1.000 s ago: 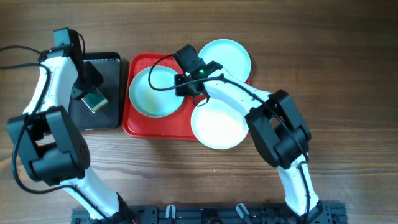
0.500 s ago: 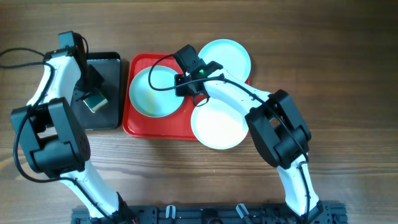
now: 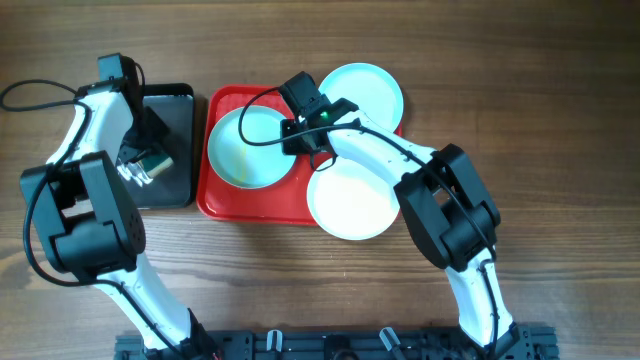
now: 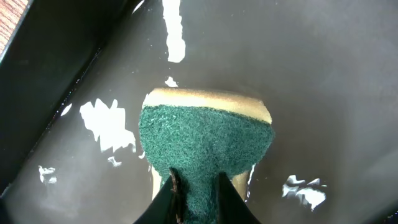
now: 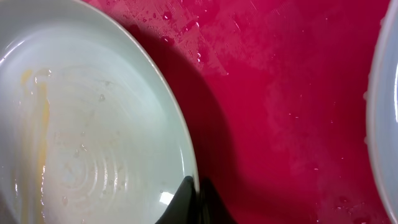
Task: Clean dirty plates on tray and stack at the side
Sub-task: 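Grasp the green sponge in the black tray with the left gripper, then lift the sponge with the left gripper while right gripper holds plate rim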
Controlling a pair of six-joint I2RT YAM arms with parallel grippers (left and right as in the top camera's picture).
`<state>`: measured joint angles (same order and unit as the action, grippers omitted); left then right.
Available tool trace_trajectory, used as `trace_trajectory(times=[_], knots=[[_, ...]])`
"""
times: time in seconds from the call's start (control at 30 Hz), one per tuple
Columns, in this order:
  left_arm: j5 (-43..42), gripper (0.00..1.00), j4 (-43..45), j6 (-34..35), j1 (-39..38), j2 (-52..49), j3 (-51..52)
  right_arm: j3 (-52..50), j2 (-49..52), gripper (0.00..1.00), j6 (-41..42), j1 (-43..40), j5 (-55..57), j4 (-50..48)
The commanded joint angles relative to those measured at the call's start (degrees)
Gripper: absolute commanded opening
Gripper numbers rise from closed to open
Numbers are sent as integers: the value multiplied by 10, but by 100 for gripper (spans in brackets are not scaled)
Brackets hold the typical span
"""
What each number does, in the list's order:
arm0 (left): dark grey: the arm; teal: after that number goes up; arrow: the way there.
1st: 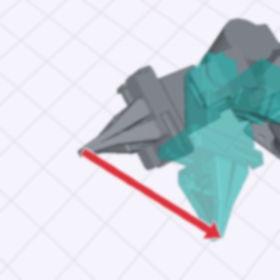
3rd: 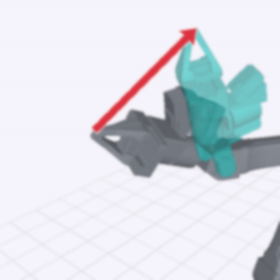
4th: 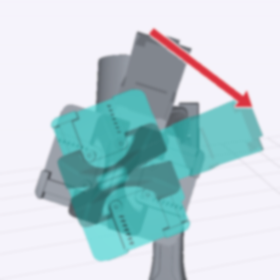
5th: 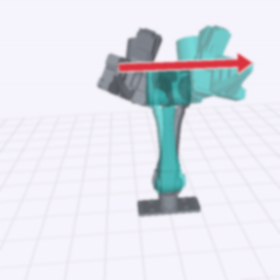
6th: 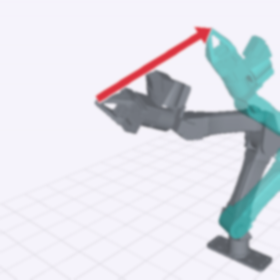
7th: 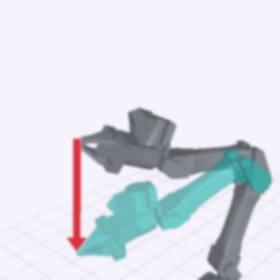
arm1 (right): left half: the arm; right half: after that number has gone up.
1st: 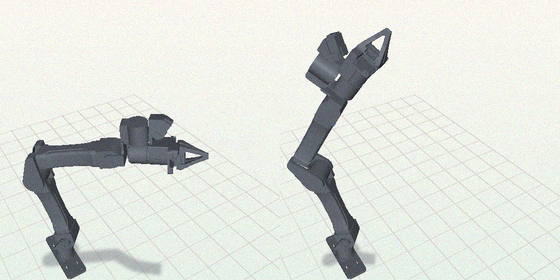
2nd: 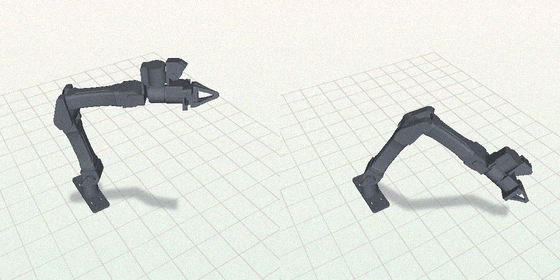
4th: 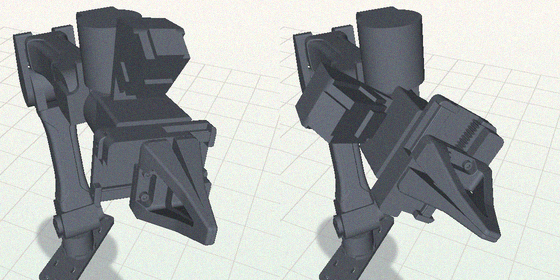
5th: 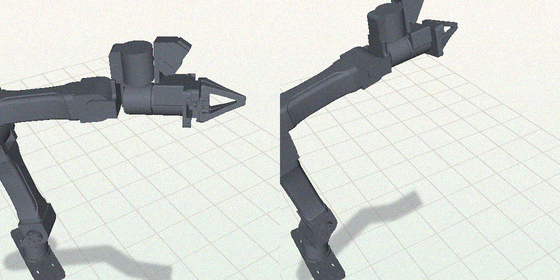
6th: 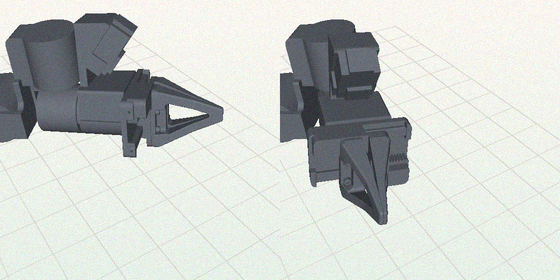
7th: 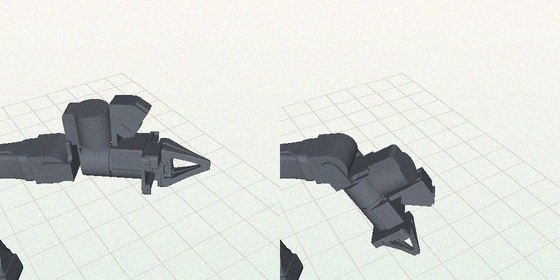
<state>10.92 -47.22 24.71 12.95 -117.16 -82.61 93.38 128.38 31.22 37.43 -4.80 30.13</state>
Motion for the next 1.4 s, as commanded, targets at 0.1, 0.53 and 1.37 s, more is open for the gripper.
trace_trajectory(times=[0.1, 0.53, 1.37], knots=[[-3, 27, 5, 2, 4, -18, 18, -4, 26, 4, -13, 2, 29, 8], [-12, 29, 42, 2, 5, -18, 81, -4, 26, 5, -13, 2, 29, 8], [-12, 41, -23, -20, 5, 4, 9, -4, 26, 6, -13, 2, 29, 7]])
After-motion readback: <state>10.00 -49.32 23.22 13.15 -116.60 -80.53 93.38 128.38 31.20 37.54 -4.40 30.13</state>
